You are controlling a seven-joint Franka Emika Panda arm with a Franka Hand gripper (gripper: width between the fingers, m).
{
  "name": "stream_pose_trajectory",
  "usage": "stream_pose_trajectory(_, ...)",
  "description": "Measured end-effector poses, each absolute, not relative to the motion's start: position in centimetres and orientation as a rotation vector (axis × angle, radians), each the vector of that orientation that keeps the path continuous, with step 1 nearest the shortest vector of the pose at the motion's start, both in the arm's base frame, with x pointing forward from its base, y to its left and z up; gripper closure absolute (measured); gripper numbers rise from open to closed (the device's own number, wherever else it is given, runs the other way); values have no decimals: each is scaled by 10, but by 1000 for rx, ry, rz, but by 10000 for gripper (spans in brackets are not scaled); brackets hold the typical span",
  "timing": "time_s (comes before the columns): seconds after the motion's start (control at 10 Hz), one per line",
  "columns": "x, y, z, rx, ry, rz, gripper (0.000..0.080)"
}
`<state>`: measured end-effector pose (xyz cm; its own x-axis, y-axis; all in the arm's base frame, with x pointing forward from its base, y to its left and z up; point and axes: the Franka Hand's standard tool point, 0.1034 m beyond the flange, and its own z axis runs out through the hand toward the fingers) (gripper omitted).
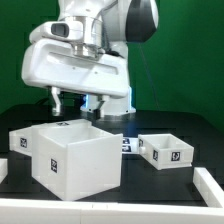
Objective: Assemble drawer
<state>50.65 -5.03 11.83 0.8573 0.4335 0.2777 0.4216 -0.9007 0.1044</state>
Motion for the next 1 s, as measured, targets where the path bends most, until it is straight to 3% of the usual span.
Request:
stream_pose_trajectory(0.3,503,-2,138,3212,462,166,151)
stream_pose_trajectory(0.7,503,-2,135,3207,489,171,151)
stream_pose_trajectory(1.0,501,-25,116,3110,896,284,151)
